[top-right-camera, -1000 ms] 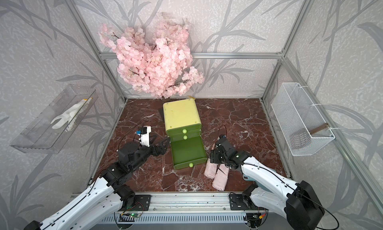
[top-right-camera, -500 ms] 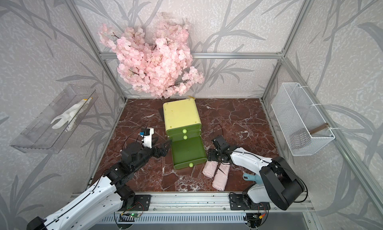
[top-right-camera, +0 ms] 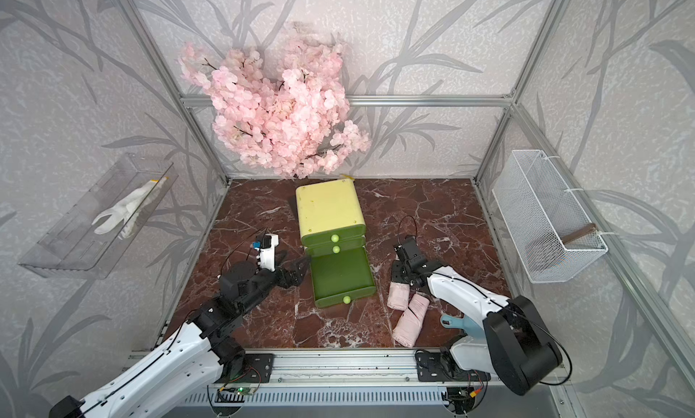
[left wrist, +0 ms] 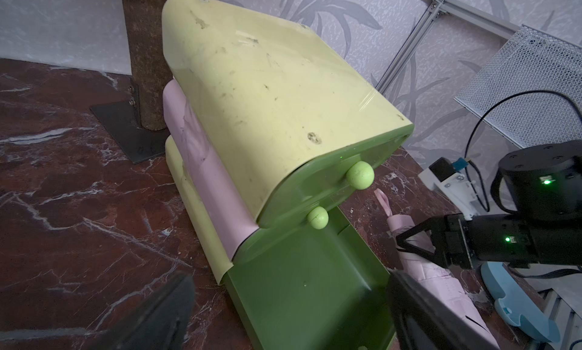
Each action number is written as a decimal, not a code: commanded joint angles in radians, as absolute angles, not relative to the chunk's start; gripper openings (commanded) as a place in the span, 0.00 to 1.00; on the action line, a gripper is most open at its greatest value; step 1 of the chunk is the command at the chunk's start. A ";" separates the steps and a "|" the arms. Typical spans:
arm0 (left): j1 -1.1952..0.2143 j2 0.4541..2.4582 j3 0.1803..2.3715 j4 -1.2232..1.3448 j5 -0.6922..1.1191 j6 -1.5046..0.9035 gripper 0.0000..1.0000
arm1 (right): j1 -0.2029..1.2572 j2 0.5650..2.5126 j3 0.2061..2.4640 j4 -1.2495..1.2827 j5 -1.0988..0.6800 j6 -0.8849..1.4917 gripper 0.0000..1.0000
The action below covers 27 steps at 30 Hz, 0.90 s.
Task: Place the umbrella in the drawer by color
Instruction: Pick up the umbrella from the center of the board, then place the umbrella in the drawer.
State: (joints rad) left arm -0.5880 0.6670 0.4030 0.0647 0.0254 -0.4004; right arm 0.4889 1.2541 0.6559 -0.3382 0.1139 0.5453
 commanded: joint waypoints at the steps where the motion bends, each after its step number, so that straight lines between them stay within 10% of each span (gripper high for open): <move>1: -0.590 0.653 0.392 0.087 0.021 -0.383 1.00 | 0.485 1.111 0.744 -0.336 0.178 0.359 0.46; 9: -0.592 0.621 0.385 0.081 -0.007 -0.389 1.00 | 0.630 1.000 0.999 -0.421 0.105 -0.139 0.47; 27: -0.595 0.269 0.285 -0.032 -0.300 -0.432 1.00 | 1.067 1.601 1.481 -1.023 0.530 -0.699 0.48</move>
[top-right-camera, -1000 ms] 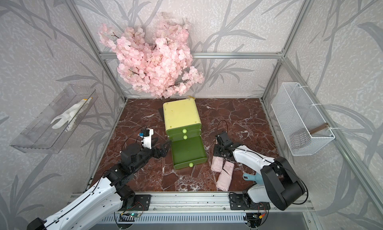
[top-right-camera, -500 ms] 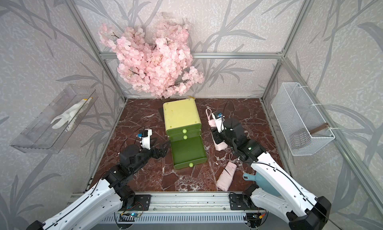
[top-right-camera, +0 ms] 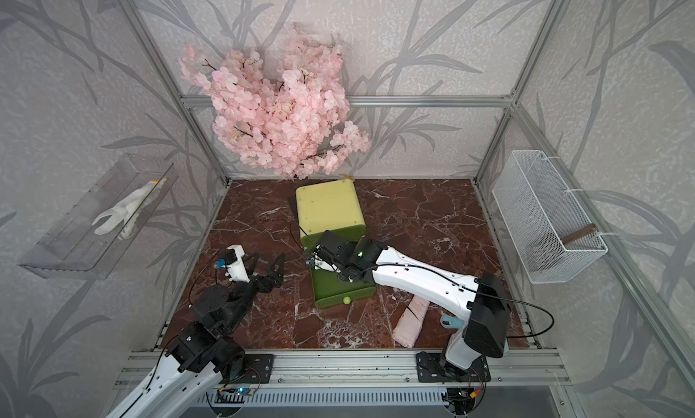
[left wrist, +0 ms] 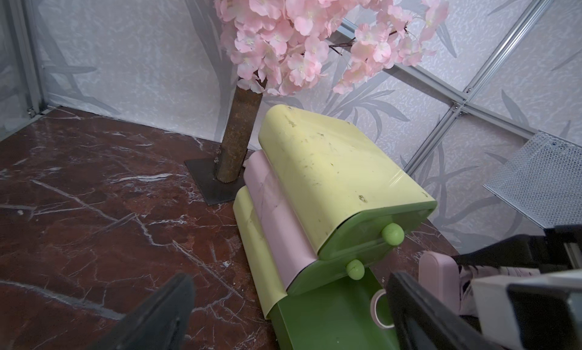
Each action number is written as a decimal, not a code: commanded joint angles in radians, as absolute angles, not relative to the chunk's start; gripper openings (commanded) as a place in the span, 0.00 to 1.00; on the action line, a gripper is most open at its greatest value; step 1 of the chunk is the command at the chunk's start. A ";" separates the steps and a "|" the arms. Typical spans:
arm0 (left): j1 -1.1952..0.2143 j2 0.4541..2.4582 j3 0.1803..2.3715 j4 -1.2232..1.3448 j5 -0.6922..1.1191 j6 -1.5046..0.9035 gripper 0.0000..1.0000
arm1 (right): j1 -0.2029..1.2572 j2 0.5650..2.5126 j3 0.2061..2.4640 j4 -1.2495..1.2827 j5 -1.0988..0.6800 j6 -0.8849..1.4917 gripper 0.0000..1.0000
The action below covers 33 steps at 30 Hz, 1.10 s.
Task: Place the umbrella in the drawer by color
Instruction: Place the umbrella in the drawer.
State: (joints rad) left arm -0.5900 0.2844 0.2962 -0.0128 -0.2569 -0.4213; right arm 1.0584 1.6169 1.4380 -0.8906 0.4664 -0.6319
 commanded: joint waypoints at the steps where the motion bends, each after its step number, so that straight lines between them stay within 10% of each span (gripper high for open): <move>1: -0.594 0.268 0.283 -0.029 -0.297 -0.435 1.00 | 1.073 1.611 1.479 -1.025 0.525 -0.712 0.48; 33: -0.595 0.161 0.263 -0.073 -0.338 -0.446 1.00 | 1.104 1.971 1.644 -1.026 0.239 -0.757 0.47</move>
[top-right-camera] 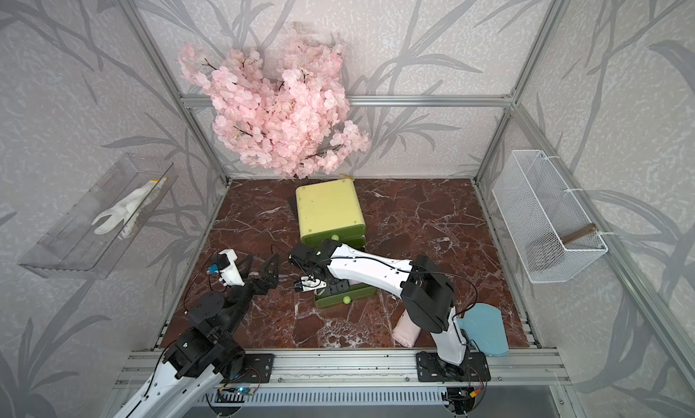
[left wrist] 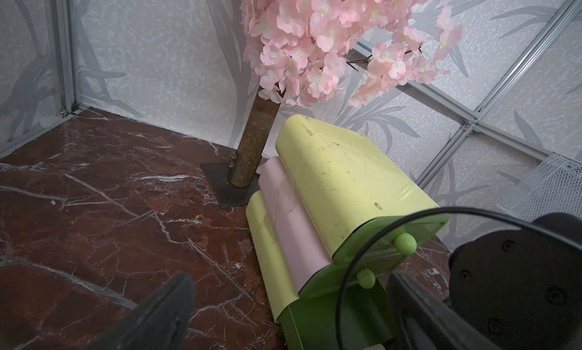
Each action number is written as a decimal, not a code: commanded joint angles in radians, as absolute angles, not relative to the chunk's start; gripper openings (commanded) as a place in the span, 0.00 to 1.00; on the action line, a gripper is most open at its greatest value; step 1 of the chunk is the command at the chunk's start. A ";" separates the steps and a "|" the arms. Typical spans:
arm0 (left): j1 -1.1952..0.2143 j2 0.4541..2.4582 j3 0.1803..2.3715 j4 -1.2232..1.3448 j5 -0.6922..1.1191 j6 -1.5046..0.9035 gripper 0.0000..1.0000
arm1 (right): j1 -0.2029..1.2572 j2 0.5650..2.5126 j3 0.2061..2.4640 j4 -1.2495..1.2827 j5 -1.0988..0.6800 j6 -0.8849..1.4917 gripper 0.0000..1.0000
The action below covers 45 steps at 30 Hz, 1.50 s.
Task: Place the umbrella in the drawer by color
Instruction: Place the umbrella in the drawer.
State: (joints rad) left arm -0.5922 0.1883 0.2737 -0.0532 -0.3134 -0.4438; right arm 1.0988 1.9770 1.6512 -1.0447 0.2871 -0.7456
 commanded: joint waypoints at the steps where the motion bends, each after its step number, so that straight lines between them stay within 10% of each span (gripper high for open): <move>1: -0.597 0.152 0.260 -0.075 -0.340 -0.446 1.00 | 1.103 1.974 1.644 -1.022 0.228 -0.758 0.47; 45: -0.596 0.093 0.239 -0.076 -0.354 -0.443 1.00 | 1.028 2.006 1.660 -0.945 0.009 -0.719 0.67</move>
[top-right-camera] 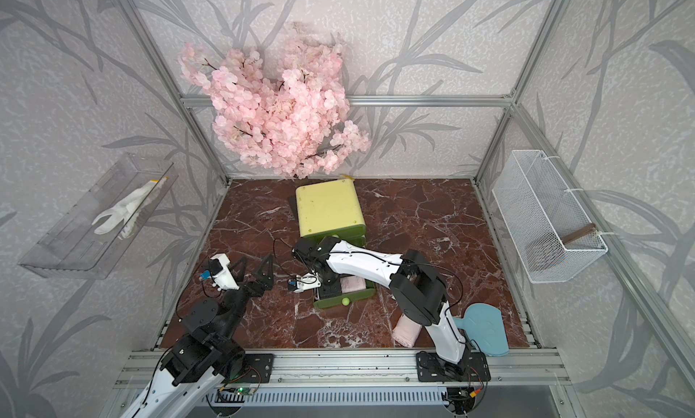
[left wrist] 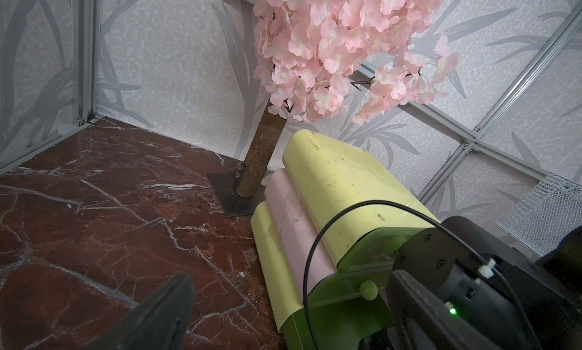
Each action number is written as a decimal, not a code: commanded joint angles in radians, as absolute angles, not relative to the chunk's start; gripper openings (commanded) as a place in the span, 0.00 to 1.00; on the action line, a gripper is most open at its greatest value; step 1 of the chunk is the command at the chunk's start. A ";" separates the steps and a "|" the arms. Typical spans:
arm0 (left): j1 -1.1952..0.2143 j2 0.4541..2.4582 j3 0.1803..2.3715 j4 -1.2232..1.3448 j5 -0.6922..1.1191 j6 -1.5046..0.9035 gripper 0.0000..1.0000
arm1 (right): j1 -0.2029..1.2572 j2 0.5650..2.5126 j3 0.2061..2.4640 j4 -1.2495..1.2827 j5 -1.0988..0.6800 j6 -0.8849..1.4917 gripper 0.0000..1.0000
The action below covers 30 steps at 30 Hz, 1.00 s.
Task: Place the umbrella in the drawer by color
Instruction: Place the umbrella in the drawer.
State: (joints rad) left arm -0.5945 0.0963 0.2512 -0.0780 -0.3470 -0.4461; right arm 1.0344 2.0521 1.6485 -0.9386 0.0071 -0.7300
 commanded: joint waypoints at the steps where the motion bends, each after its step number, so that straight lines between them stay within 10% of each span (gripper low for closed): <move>1: -0.596 0.093 0.239 -0.075 -0.354 -0.444 1.00 | 1.027 1.997 1.660 -0.944 0.015 -0.717 0.69; 16: -0.595 0.098 0.233 -0.049 -0.323 -0.439 1.00 | 1.018 1.698 1.541 -0.891 0.114 -0.469 0.74; 26: -0.609 0.355 0.284 0.156 -0.038 -0.410 1.00 | 0.957 1.116 1.129 -0.731 0.569 0.192 1.00; 30: -0.667 0.551 0.379 0.148 0.026 -0.369 1.00 | 0.728 0.902 0.982 -0.875 0.354 0.541 1.00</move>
State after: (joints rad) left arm -0.6346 0.4751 0.3092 0.0914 -0.0765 -0.4160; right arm 0.8227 0.9894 1.0649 -0.7776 0.3954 0.1890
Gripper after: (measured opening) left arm 0.999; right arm 0.997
